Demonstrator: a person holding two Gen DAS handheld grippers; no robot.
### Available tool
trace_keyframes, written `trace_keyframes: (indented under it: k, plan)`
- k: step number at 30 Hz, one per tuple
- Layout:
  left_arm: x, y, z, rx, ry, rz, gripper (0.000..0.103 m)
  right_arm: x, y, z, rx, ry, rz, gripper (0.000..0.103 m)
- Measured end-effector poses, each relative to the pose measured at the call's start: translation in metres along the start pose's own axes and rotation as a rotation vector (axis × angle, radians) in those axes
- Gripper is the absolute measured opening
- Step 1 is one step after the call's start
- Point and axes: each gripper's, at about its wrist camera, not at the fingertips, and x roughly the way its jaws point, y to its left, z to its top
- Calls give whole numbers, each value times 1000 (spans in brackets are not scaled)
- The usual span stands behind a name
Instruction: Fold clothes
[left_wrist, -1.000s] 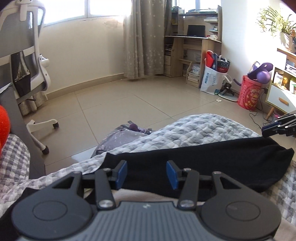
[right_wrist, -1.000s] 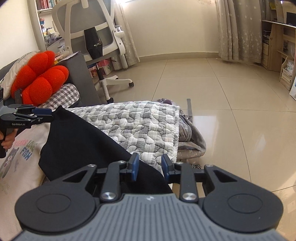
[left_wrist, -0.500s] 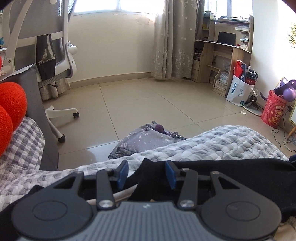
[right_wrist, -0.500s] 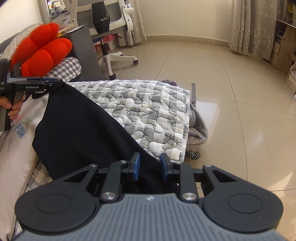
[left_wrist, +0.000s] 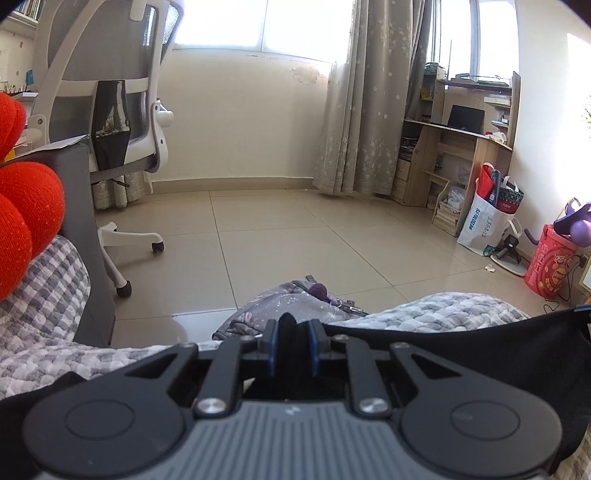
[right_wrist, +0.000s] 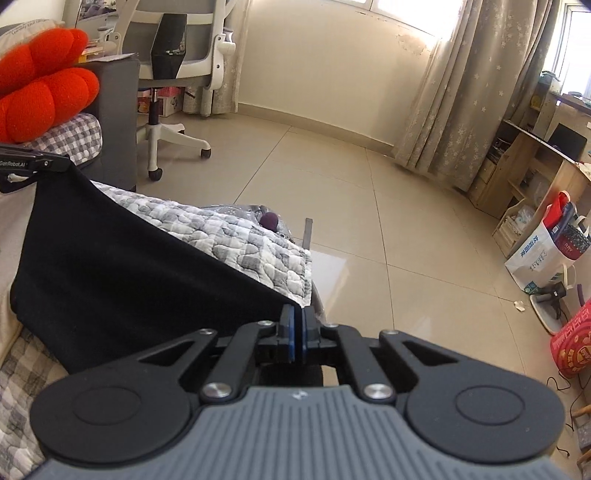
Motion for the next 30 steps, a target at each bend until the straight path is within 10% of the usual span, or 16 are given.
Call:
trace_keyframes:
  k: [5,13,23,30]
  plan:
    - [14,-4,-1,22,69,29,23,26,6,-4,32,59,-7,6]
    - [-11,-3,3,32,51,14,48,-1,29,15,49,-18,34,38]
    - [-51,-1,-12,99,87,-78,63,0,106,34,33,-40,266,39]
    - [-87,34,-40,133,102,-92,68,-4,118,21,30,-20,252,42]
